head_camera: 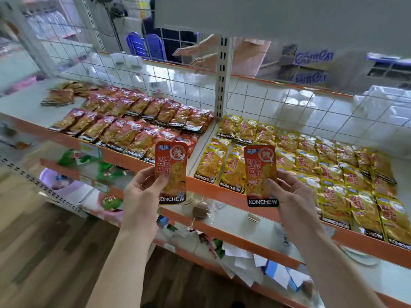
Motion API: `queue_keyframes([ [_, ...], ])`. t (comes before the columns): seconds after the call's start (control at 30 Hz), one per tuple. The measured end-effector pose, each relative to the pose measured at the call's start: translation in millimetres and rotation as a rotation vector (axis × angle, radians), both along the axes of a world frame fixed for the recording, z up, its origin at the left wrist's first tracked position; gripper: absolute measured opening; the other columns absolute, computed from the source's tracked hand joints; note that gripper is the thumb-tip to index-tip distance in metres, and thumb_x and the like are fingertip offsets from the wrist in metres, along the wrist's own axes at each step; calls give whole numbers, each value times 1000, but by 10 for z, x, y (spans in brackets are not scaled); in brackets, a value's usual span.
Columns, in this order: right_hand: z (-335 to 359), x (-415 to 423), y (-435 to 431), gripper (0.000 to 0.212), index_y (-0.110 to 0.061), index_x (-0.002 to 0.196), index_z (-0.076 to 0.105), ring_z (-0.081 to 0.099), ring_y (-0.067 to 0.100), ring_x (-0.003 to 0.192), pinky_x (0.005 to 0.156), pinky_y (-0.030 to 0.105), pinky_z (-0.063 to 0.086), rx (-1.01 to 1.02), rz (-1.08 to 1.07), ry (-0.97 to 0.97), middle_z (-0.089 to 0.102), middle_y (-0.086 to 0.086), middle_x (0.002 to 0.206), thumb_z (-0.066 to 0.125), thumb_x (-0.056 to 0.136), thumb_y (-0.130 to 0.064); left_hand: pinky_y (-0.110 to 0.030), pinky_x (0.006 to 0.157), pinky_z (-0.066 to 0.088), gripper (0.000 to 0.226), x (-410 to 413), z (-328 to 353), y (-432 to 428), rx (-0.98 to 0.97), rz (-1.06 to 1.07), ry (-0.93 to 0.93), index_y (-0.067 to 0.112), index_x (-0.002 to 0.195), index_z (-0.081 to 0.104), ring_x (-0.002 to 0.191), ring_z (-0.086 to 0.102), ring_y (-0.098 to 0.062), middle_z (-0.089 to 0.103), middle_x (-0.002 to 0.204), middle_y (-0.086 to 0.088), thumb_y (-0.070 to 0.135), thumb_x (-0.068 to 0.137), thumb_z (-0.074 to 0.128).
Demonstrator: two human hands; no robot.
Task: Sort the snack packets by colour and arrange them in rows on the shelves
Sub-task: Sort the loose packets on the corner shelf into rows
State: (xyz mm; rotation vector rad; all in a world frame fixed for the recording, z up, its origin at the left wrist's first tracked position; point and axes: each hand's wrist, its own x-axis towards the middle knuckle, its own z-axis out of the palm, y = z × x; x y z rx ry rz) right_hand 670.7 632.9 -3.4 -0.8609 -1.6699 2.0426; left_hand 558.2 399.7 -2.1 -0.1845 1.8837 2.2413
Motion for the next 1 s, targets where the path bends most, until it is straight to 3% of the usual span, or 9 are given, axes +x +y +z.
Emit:
queue_keyframes([
  [0.1,-18,-183,-335,15,-13,106,69,72,24,84,77,39,58,15,-40,-2,76,9,97,64,92,-8,-55,105,46,17,-207,4,-309,12,13,-11,23,100,70,103,70,-30,77,101,-3,18,84,76],
  [0.23,-12,-463,-809,12,-21,99,69,71,30,94,97,56,51,38,-68,-15,77,2,92,66,92,-13,-53,102,49,22,-468,38,-764,30,9,-20,22,103,69,104,71,-29,77,103,-3,17,83,77],
  [0.37,-5,-776,-1339,11,-21,93,70,69,32,99,103,57,46,24,-96,33,77,1,91,69,90,-11,-56,97,51,20,-682,51,-1268,4,-7,-23,25,103,68,99,72,-24,77,100,-1,17,86,74],
  [0.5,-34,-1028,-1848,12,-20,97,70,71,22,88,99,49,50,2,-63,71,77,0,90,68,90,-10,-59,95,53,20,-904,94,-1778,-13,15,-11,24,103,70,99,72,-26,77,101,-3,17,86,75],
  [0.73,10,-1268,-2404,25,-12,112,66,74,18,83,74,35,53,-36,-19,108,77,0,92,67,87,-8,-58,90,54,22,-1182,112,-2308,9,17,-39,23,108,67,105,69,-30,76,103,-3,15,88,72],
  [0.9,22,-1446,-2488,20,-18,104,65,73,15,81,81,39,54,-41,-17,103,77,-1,88,65,90,-4,-42,76,53,17,-1399,73,-2402,22,43,-53,25,101,69,105,68,-29,76,102,-2,15,87,73],
  [1.0,-37,-1587,-2490,12,-22,102,66,69,22,88,88,44,51,-17,-14,56,74,6,98,65,93,-13,-41,76,52,17,-1532,44,-2422,27,43,-67,24,102,68,105,68,-28,76,104,-2,15,87,72],
])
